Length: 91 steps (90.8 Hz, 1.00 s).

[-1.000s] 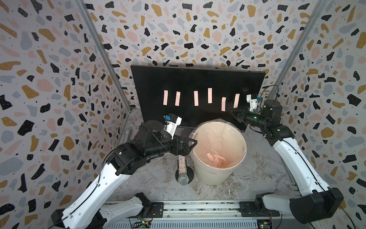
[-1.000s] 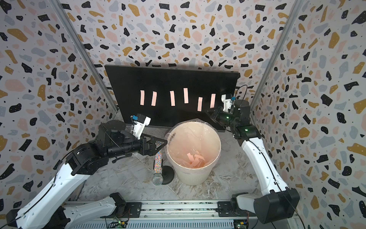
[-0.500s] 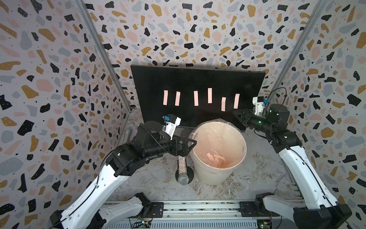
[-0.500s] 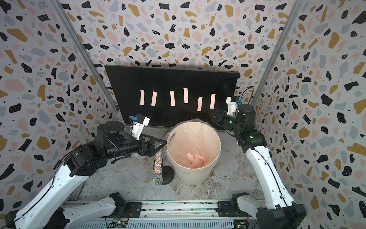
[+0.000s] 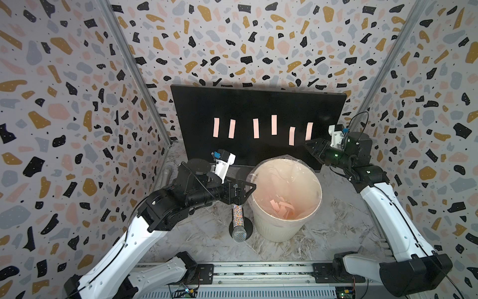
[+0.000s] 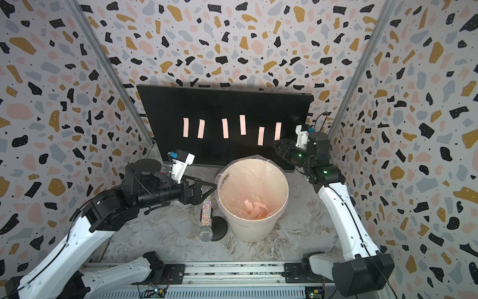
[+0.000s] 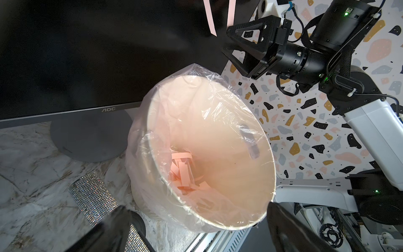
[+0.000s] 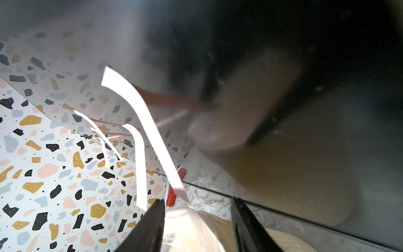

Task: Remove the sticky note from the monitor
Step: Tear off the sticky note from the monitor.

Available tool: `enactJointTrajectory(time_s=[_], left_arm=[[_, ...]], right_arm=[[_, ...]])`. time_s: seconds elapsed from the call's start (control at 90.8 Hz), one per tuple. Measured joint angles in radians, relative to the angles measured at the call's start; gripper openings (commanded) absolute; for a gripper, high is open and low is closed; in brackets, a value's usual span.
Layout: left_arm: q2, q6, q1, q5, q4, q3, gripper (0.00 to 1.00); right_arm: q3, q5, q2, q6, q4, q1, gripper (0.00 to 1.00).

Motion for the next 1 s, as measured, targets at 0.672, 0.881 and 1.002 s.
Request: enactJointTrajectory(time_s=[0.672, 0.881, 1.002], left_arm=[[0.0, 0.01, 0.0, -0.002, -0.001, -0.004, 1.0], [0.0, 0.016, 0.0, -0.002, -0.002, -0.004, 1.0], [0.0, 0.016, 0.0, -0.002, -0.002, -0.004, 0.99]], right_arm=[[0.082, 0.006, 0.042, 0.011, 0.015, 0.0, 0.33], [0.082, 0.014, 0.046, 0.019, 0.015, -0.001, 0.19], [0.082, 0.018, 0.046, 0.018, 0.015, -0.001, 0.09]])
